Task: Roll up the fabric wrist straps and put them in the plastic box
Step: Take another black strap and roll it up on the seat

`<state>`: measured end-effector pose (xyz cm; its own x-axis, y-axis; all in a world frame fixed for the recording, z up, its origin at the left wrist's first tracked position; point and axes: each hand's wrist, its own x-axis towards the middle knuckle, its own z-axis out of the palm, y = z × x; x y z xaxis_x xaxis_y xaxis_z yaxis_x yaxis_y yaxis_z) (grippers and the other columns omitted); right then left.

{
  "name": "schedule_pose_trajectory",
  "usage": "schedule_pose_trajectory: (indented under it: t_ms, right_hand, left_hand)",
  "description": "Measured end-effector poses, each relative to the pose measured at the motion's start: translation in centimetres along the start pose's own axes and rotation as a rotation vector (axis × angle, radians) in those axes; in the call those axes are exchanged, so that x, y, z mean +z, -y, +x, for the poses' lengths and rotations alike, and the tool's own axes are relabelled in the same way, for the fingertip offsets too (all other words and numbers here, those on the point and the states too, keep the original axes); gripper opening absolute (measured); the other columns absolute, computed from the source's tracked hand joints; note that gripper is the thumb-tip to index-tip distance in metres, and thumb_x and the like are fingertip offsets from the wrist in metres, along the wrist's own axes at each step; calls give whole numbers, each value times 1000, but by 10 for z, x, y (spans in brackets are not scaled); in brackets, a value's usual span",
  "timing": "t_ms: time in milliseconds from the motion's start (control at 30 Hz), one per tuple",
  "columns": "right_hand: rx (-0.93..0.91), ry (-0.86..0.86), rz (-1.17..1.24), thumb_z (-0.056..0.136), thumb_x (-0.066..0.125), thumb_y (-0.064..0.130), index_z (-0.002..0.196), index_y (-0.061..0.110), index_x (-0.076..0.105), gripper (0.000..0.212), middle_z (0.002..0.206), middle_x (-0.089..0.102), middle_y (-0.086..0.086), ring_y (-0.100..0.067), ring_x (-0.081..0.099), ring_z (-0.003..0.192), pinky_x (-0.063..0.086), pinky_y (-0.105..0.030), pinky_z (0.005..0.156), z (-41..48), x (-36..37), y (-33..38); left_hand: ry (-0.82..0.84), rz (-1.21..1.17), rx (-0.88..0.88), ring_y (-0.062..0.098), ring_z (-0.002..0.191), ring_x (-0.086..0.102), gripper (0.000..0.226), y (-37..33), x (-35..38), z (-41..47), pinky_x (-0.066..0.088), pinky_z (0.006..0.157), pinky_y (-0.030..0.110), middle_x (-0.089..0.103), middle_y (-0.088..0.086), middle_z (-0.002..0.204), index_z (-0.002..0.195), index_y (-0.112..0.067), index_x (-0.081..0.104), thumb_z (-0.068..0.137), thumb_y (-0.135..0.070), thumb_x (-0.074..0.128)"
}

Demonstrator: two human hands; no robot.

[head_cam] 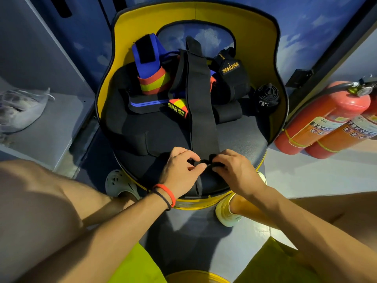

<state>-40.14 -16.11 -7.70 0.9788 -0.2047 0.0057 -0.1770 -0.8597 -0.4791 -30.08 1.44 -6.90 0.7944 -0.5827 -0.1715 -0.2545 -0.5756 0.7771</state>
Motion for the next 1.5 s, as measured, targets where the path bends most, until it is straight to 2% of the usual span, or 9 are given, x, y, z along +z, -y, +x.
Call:
schedule_pose_trajectory:
  t_ms: [167, 333, 500, 800, 933, 1067, 1200, 1333, 1500]
  right_hand:
    - [117, 89, 97, 89, 74, 23, 106, 18, 75, 17, 94, 59, 3, -17, 55, 86, 40, -16, 69, 11, -6, -8]
    - [-60, 3, -12, 91, 69, 24, 105, 27, 51, 22, 100, 56, 4, -22, 54, 87, 53, -45, 66, 1, -2, -3]
    - [-257, -105, -319, 99, 57, 31, 116, 19, 65, 22, 120, 53, -7, -28, 50, 96, 49, -42, 71, -7, 0, -9]
    - [-171, -55, -180, 99, 61, 28, 110, 21, 77, 20, 100, 67, -1, -24, 61, 87, 56, -39, 64, 6, -3, -7]
    - [-69, -6, -75, 98, 64, 23, 111, 21, 79, 19, 103, 70, -5, -28, 67, 91, 59, -43, 74, 17, -6, -6]
    - [13, -11, 17, 97, 66, 21, 111, 21, 76, 17, 104, 74, -1, -24, 68, 92, 56, -36, 78, 26, -9, -8]
    - [-34, -85, -82, 97, 66, 25, 104, 21, 75, 12, 101, 67, 0, -23, 62, 89, 56, -39, 69, 26, -5, -6]
    - [-178, -103, -347, 96, 64, 21, 98, 18, 75, 12, 96, 61, -3, -24, 52, 81, 48, -39, 61, 18, 3, -9]
    - [-172, -65, -315, 94, 63, 41, 120, 20, 73, 35, 112, 58, -1, -24, 52, 97, 51, -39, 73, 10, 2, -13]
  left_hand:
    - [-22, 201, 220, 7, 82, 62, 6, -3, 3, -3, 57, 73, 36, 65, -14, 87, 95, -30, 68, 89, -28, 70]
    - [0, 103, 17, 1, 66, 63, 7, -6, 1, 11, 53, 67, 22, 65, -16, 64, 88, -27, 78, 85, -22, 74]
    - [9, 208, 35, 16, 84, 65, 8, -10, 5, 20, 54, 79, 29, 66, -2, 97, 91, -22, 80, 84, -19, 78]
    - [20, 280, 285, 14, 95, 59, 9, 0, 3, 15, 54, 83, 39, 66, -7, 96, 89, -23, 76, 92, -24, 68]
    - [37, 259, 262, 11, 101, 58, 22, 9, 0, 15, 47, 87, 23, 67, -7, 104, 106, -21, 79, 92, -34, 70]
    - [-5, 58, 52, -3, 76, 62, 11, 2, -2, 22, 39, 69, 0, 70, -15, 84, 97, -24, 81, 88, -26, 75]
    - [-7, -35, -145, -1, 67, 67, 6, -5, -5, 34, 49, 63, 15, 70, -16, 61, 75, -24, 81, 79, -29, 83]
    - [0, 89, -139, 6, 73, 68, 12, -10, -2, 41, 52, 66, 21, 73, -11, 72, 71, -23, 80, 78, -32, 83]
    - [-80, 160, -31, 12, 79, 58, 5, -6, 3, 38, 52, 75, 29, 55, -4, 91, 79, -24, 80, 80, -28, 82]
